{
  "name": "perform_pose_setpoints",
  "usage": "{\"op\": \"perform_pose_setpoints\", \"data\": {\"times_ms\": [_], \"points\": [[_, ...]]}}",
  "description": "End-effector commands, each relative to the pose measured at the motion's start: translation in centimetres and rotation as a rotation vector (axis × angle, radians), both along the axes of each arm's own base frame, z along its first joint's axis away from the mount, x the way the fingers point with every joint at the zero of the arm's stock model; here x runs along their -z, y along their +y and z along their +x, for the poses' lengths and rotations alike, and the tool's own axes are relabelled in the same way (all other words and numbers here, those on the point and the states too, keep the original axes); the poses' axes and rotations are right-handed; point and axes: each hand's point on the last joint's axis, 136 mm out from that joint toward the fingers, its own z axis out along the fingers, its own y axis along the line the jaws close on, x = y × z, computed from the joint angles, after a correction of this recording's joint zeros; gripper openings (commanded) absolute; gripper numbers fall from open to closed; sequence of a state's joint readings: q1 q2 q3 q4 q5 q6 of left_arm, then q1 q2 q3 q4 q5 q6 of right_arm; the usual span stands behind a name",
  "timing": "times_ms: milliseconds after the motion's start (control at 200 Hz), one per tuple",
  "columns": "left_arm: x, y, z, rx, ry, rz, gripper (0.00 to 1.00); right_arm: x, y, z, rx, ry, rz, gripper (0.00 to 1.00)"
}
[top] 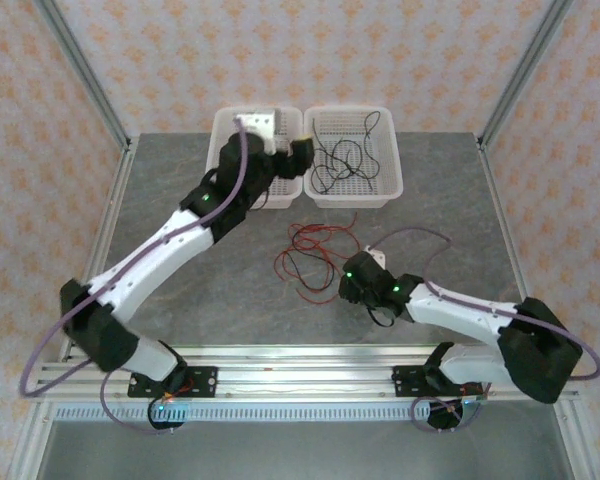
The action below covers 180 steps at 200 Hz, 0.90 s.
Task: Untangle the cables
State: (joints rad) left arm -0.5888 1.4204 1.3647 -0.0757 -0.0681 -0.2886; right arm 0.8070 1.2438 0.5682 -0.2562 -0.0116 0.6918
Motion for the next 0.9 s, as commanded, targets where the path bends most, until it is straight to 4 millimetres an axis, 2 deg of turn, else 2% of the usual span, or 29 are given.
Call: {"op": "perform_pose_setpoints", "data": {"times_ms": [0,130,265,516,896], "points": [[3.8,2.5,-2.2,-0.059,0.093,-0.019,0.84,-1.1,1.6,1.5,0.012,-0.024,0.028,0.42],[5.4,4.5,-4.6,-0.097,0.121,-0.036,0.82,-0.2,2.2,2.0,0.017,0.011,-0.006,0.42],[7.1,5.5,-5.8,-0.109,0.145,-0.033,0.82,0.9,2.3,2.1,0.044,0.058,-0.03,0.4],[8.0,5.9,-6.3,-0.112,0.153,-0.02,0.82,1.6,0.9,1.4,0.106,0.09,-0.086,0.39],[8.6,6.3,-6.7,-0.12,0.158,-0.021,0.83,2.6,1.2,1.7,0.14,0.101,-0.094,0.36]]}}
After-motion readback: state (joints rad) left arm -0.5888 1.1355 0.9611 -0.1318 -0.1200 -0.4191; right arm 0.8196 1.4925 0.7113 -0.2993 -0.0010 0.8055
